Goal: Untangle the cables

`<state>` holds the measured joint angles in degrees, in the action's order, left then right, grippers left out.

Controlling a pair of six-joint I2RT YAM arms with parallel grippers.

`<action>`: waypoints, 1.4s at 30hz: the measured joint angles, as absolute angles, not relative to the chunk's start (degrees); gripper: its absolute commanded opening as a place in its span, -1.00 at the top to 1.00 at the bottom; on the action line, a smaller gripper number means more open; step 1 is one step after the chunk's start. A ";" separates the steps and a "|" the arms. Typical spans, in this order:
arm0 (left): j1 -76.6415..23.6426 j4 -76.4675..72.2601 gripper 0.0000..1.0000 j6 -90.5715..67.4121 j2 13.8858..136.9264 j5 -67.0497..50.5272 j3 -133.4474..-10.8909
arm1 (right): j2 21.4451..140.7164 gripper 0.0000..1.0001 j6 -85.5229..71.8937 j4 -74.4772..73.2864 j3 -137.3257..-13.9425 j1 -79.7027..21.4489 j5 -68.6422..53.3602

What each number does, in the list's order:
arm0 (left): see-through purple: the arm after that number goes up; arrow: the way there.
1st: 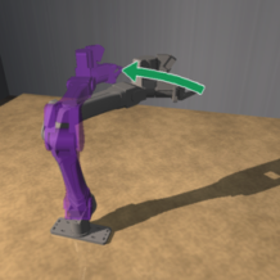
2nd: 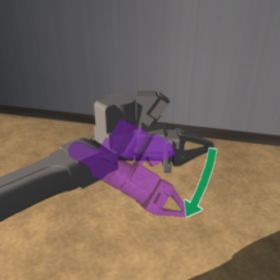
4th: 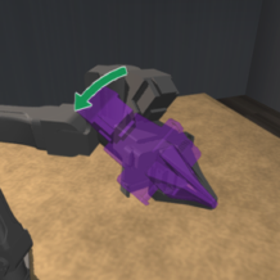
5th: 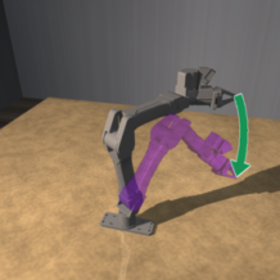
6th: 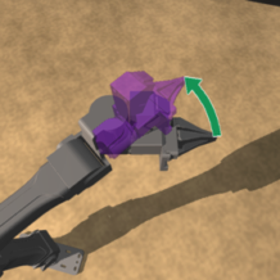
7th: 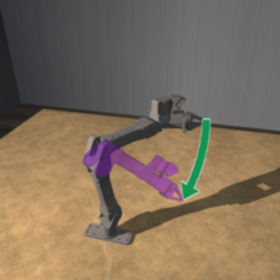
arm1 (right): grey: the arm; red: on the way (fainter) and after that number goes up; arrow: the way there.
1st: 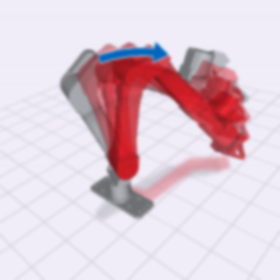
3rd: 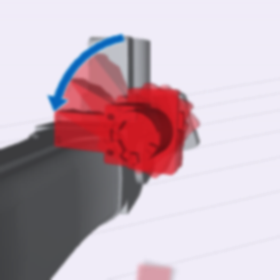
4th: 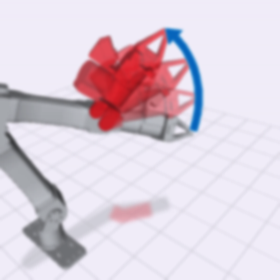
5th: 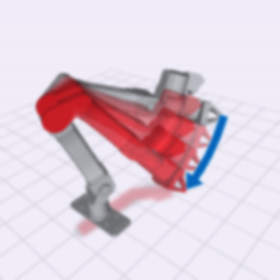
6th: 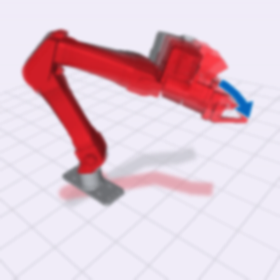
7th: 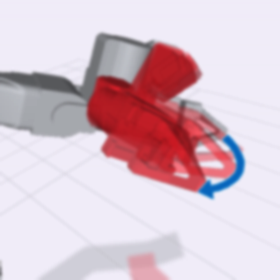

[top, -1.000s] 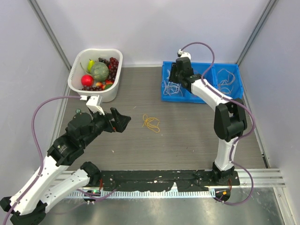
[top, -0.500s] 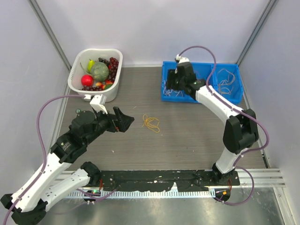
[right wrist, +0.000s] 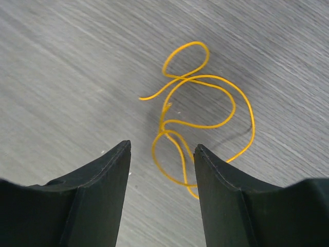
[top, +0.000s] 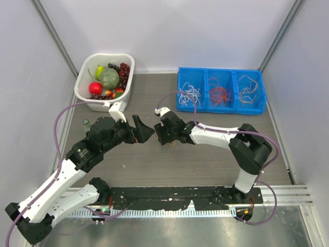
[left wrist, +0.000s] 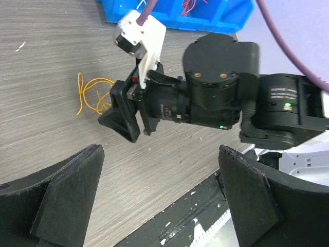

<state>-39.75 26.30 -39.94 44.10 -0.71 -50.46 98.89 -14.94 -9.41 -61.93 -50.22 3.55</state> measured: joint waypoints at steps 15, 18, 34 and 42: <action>-39.75 24.82 -0.93 -45.08 43.72 -1.17 -49.12 | 102.19 0.99 -13.47 -6.87 -61.76 -49.91 9.91; -39.75 23.64 -0.93 -45.74 43.72 -1.17 -48.29 | 95.94 0.99 -12.10 -6.87 -59.48 -49.23 10.24; -39.75 21.91 -0.95 -41.43 45.89 -1.23 -46.98 | 55.77 0.99 -18.33 -2.13 -48.10 -23.94 13.08; -39.75 25.10 -0.97 -35.44 41.30 2.17 -46.89 | 57.78 0.99 -21.41 -2.04 -53.32 -19.27 21.12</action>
